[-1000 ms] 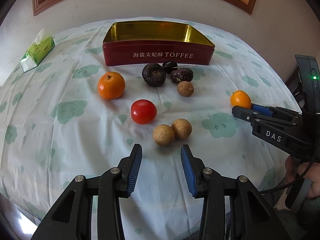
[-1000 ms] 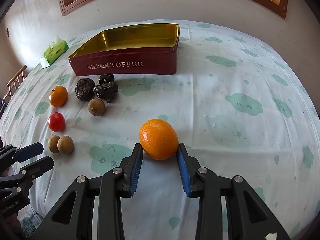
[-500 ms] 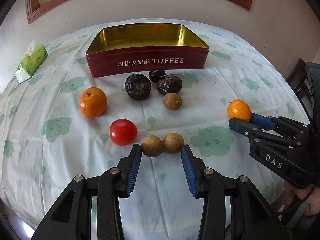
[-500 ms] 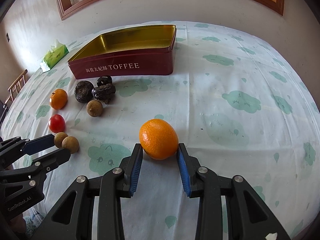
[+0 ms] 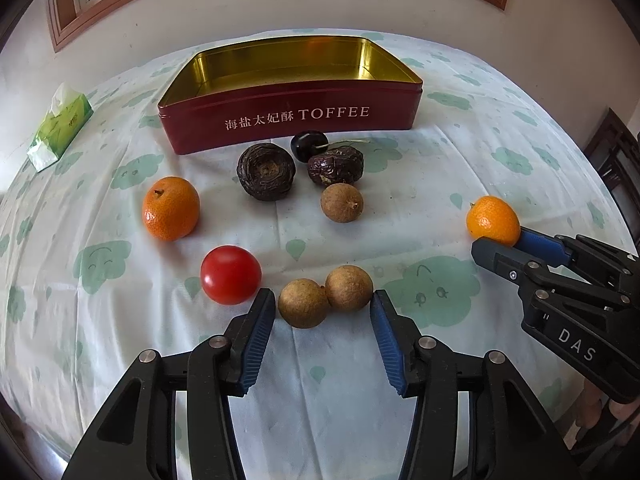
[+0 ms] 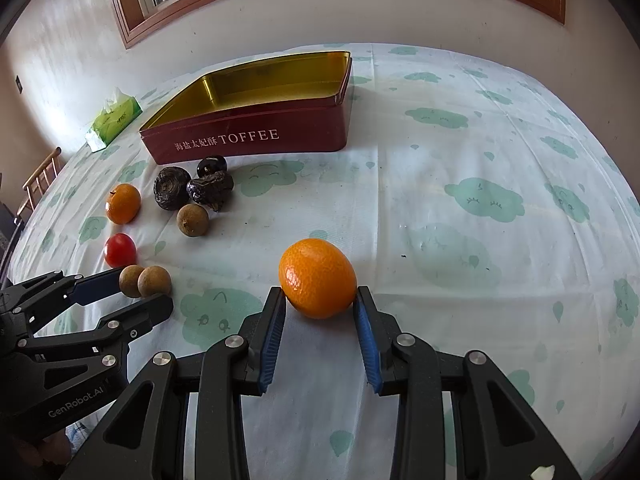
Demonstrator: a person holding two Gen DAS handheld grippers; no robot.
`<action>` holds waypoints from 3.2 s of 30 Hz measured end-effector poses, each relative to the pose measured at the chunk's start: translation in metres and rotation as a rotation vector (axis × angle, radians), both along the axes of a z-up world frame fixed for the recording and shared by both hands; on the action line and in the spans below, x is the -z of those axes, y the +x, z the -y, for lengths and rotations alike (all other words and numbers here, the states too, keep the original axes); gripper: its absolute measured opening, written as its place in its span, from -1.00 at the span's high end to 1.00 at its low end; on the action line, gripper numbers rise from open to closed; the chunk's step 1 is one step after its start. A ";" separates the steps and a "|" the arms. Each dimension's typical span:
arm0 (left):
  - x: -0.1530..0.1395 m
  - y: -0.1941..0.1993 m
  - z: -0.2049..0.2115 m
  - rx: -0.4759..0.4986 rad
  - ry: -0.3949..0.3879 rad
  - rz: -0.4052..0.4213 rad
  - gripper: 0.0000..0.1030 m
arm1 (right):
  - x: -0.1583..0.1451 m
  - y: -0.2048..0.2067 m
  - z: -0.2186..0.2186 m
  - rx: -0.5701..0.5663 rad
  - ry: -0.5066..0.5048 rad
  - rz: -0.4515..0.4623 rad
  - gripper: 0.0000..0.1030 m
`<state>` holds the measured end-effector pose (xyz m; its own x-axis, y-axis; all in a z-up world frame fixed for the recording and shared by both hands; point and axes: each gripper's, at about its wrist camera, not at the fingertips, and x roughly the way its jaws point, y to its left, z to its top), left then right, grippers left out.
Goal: Organize fruits
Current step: 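Close the left tool on the two tan longans while the right tool holds the orange, then lift the longans with the left tool while the right tool carries the orange toward the tin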
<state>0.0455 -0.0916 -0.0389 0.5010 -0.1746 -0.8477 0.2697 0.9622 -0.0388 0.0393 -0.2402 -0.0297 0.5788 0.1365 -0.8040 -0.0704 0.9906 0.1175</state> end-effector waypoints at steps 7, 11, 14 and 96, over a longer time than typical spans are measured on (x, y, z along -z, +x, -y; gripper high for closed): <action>0.001 -0.001 0.002 0.010 0.014 0.019 0.05 | 0.000 0.000 0.000 0.000 -0.001 0.000 0.36; 0.000 -0.003 0.002 0.012 0.018 0.027 0.07 | 0.000 0.000 0.000 0.000 -0.003 0.001 0.36; 0.000 -0.003 0.002 0.013 0.017 0.026 0.08 | 0.000 0.000 -0.001 0.000 -0.005 0.001 0.36; -0.043 0.045 -0.068 -0.099 -0.095 0.140 0.08 | -0.008 0.042 -0.022 -0.066 -0.057 -0.039 0.38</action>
<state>0.0910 -0.0240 0.0045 0.6317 -0.1945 -0.7505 0.1833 0.9780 -0.0992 0.0815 -0.2178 -0.0213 0.5386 0.1264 -0.8330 -0.1322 0.9891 0.0647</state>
